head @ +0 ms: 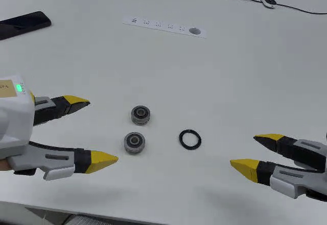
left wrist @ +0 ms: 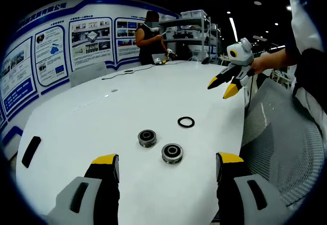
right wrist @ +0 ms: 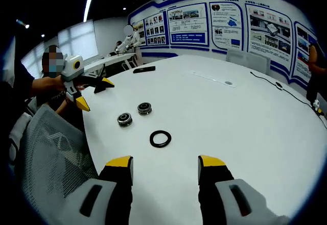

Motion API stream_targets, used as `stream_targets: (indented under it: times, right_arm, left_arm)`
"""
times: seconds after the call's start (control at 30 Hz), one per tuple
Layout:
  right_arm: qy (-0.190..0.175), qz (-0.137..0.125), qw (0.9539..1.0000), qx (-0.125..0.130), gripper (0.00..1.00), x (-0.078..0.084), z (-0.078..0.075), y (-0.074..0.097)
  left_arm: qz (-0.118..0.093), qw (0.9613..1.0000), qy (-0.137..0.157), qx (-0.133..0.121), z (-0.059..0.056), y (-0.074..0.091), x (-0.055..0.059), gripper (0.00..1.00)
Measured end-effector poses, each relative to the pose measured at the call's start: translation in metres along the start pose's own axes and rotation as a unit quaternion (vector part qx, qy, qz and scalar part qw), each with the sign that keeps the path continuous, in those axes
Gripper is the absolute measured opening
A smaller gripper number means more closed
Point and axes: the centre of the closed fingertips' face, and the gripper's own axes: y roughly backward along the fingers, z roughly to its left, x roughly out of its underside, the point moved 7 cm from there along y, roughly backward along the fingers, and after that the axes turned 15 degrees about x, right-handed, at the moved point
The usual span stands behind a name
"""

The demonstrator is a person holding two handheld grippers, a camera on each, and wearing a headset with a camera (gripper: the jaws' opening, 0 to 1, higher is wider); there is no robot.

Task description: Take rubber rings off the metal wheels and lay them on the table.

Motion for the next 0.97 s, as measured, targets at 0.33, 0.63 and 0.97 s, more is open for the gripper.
stream_targets:
  times: [0.33,0.63,0.97]
  right_arm:
    - [0.031,0.002,0.9995,-0.005,0.58,-0.002,0.002,-0.004]
    - [0.082,0.014,0.9965,0.007,0.67,-0.002,-0.004,-0.007]
    - [0.082,0.012,0.9965,0.012,0.68,-0.006,-0.006,-0.008]
  left_arm:
    - [0.019,0.9997,0.013,0.009,-0.008,-0.005,0.011,0.91]
    - [0.020,0.9996,0.016,0.014,-0.009,-0.005,0.013,0.93]
    - [0.018,0.9995,0.016,0.021,-0.012,-0.009,0.012,0.94]
